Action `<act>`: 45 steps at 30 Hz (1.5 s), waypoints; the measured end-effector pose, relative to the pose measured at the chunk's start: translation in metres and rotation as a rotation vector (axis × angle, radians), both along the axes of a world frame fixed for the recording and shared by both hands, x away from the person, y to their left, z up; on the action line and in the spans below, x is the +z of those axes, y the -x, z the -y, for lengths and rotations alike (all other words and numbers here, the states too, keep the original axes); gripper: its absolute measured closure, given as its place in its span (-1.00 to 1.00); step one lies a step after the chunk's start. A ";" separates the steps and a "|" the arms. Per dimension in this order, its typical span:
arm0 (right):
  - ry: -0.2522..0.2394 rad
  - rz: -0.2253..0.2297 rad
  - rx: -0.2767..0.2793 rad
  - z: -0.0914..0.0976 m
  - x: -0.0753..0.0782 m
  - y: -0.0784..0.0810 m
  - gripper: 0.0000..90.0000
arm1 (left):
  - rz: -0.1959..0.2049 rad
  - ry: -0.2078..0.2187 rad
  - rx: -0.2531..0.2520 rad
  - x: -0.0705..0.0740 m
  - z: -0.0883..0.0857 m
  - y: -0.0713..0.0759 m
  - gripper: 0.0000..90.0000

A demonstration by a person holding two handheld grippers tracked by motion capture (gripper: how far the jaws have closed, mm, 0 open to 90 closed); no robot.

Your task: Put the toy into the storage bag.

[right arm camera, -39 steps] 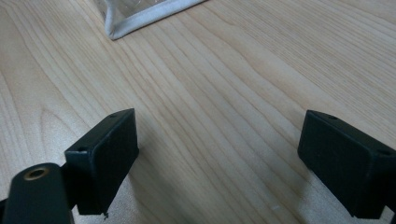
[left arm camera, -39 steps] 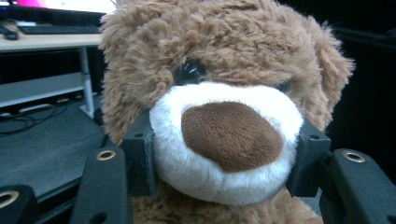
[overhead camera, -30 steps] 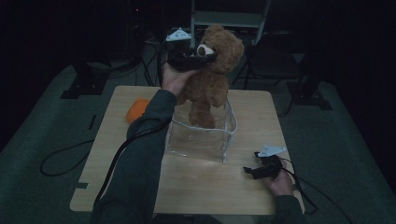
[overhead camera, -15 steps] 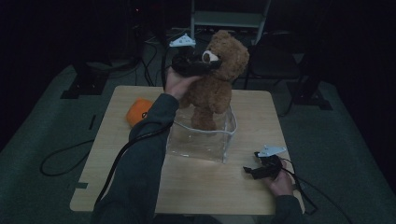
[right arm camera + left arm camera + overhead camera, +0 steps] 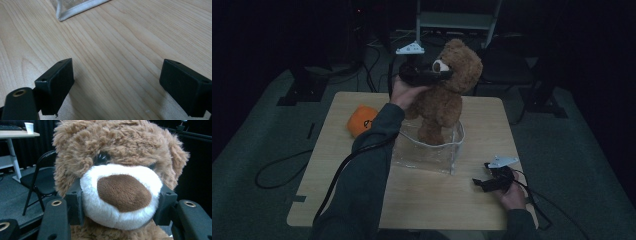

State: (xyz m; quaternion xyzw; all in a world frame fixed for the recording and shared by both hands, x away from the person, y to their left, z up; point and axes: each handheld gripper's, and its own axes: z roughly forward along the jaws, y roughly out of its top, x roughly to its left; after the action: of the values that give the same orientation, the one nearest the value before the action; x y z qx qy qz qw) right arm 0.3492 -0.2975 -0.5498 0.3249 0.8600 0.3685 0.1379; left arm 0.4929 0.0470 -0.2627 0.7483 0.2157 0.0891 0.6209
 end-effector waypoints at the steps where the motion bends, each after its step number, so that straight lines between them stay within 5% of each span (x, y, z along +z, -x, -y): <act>1: 0.000 0.000 0.000 0.000 0.000 0.000 -0.75 | -0.001 -0.002 -0.001 0.000 0.000 0.000 -0.09; 21: 0.000 0.000 0.000 0.000 0.000 0.000 -0.75 | 0.006 -0.028 -0.013 -0.009 0.003 0.001 -0.09; 45: 0.000 0.000 -0.001 0.000 0.000 0.000 -0.75 | 0.007 -0.048 -0.101 -0.015 0.013 0.005 -0.09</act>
State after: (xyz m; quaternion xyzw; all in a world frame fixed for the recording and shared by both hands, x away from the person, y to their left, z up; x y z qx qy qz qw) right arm 0.3492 -0.2975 -0.5498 0.3252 0.8599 0.3684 0.1383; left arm 0.4882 0.0341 -0.2782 0.7727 0.1734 0.0655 0.6071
